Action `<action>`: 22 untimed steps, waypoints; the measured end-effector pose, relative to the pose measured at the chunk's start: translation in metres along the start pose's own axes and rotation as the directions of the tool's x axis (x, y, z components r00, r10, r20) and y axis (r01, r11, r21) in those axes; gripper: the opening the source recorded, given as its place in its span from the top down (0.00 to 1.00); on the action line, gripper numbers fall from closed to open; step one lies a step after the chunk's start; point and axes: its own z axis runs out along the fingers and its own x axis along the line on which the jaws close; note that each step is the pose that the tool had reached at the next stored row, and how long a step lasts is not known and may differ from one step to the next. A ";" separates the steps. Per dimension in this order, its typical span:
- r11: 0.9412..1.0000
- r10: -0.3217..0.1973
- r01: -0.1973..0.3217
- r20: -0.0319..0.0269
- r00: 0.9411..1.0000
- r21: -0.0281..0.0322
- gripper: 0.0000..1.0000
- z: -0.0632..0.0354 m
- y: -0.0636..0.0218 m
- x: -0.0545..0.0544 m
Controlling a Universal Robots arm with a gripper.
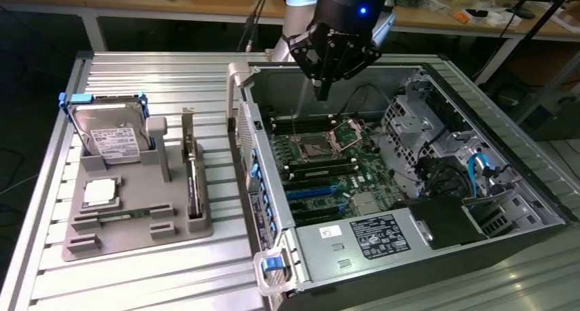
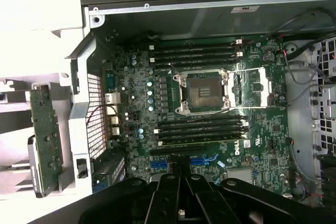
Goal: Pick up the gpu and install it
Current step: 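Reach for the gpu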
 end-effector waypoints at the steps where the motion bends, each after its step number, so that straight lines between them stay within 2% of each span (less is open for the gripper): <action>1: 1.000 0.000 0.000 0.000 1.000 0.000 0.89 -0.0001 -0.0002 0.003; 6: 1.000 0.000 0.000 0.000 1.000 0.000 0.89 0.0001 -0.0014 0.018; 7: 1.000 0.000 0.000 0.000 1.000 0.000 0.89 0.0002 -0.0020 0.026; 15: 1.000 0.000 0.000 0.000 1.000 0.000 0.89 0.0000 -0.0051 0.067; 22: 1.000 0.000 0.000 0.000 1.000 -0.002 0.89 -0.0001 -0.0093 0.121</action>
